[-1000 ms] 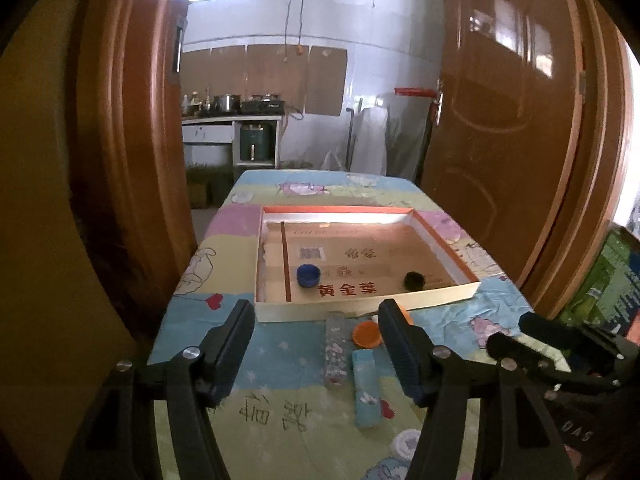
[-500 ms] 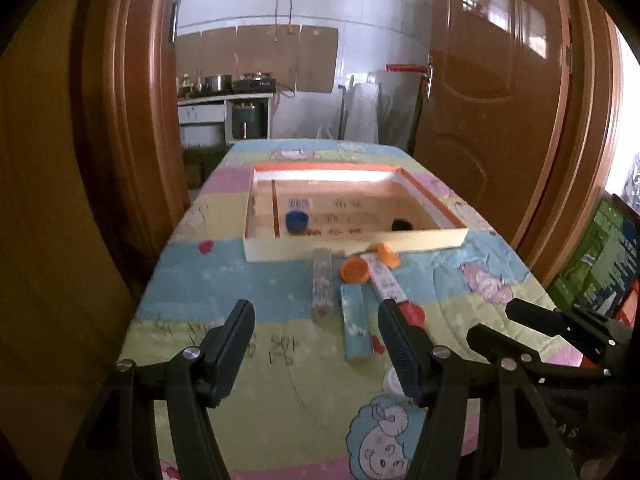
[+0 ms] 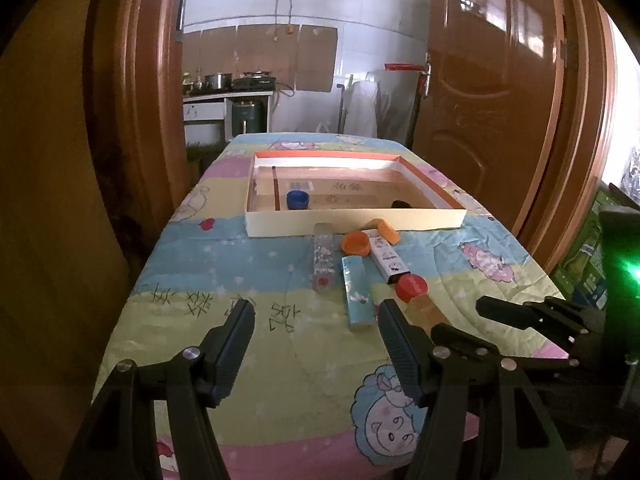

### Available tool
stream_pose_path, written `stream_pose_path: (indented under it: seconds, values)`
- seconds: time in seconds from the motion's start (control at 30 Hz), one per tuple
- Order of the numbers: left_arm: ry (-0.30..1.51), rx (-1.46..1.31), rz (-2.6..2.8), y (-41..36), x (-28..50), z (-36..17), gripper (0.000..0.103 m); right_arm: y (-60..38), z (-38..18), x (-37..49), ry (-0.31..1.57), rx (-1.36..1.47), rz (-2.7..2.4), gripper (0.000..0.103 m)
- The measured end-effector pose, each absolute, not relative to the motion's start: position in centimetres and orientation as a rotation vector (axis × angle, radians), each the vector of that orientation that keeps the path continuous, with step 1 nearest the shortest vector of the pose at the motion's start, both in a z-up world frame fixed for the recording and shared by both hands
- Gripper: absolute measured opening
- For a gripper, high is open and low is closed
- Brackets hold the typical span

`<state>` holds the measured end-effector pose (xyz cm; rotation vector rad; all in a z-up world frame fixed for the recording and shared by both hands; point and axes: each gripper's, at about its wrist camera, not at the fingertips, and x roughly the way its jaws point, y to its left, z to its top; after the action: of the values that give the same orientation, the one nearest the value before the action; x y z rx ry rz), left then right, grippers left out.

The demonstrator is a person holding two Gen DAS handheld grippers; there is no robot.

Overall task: Organize rigid objects
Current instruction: 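Grasp the gold rectangular block with the right tool while the left tool grasps the white QR cap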

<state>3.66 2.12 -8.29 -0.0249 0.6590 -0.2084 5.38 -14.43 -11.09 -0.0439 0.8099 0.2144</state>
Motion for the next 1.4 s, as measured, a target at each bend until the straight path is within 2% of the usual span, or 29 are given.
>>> stream_pose_path:
  seconds: [0.07,0.23,0.33,0.8,0.87,0.93,1.07,1.4]
  values:
    - [0.661,-0.032,-0.213,2.3,3.6,-8.5,0.065,-14.2,-11.5,5.7,0.818,-0.052,0.214,0.056]
    - [0.663,-0.032,-0.236,2.2,3.5,-8.8,0.065,-13.7,-12.3,6.6,0.852,-0.061,0.225,0.030]
    - [0.670,-0.028,-0.260,1.9,3.4,-8.9,0.065,-13.2,-12.8,6.8,0.859,-0.084,0.227,0.018]
    - [0.742,0.103,-0.393,-4.0,3.7,-11.4,0.064,-18.0,-11.0,5.0,0.799,-0.075,0.116,0.018]
    - [0.764,0.118,-0.389,-4.5,4.2,-12.1,0.058,-18.7,-11.0,4.9,0.799,-0.057,0.110,0.018]
    - [0.785,0.117,-0.390,-4.8,4.7,-12.6,0.046,-19.1,-11.0,4.8,0.804,-0.040,0.112,0.018]
    - [0.785,0.082,-0.392,-4.2,4.9,-12.8,0.031,-19.5,-11.3,4.7,0.809,-0.018,0.120,0.018]
    - [0.756,0.024,-0.386,-3.1,4.4,-11.9,0.031,-19.3,-11.1,4.3,0.799,0.000,0.139,0.018]
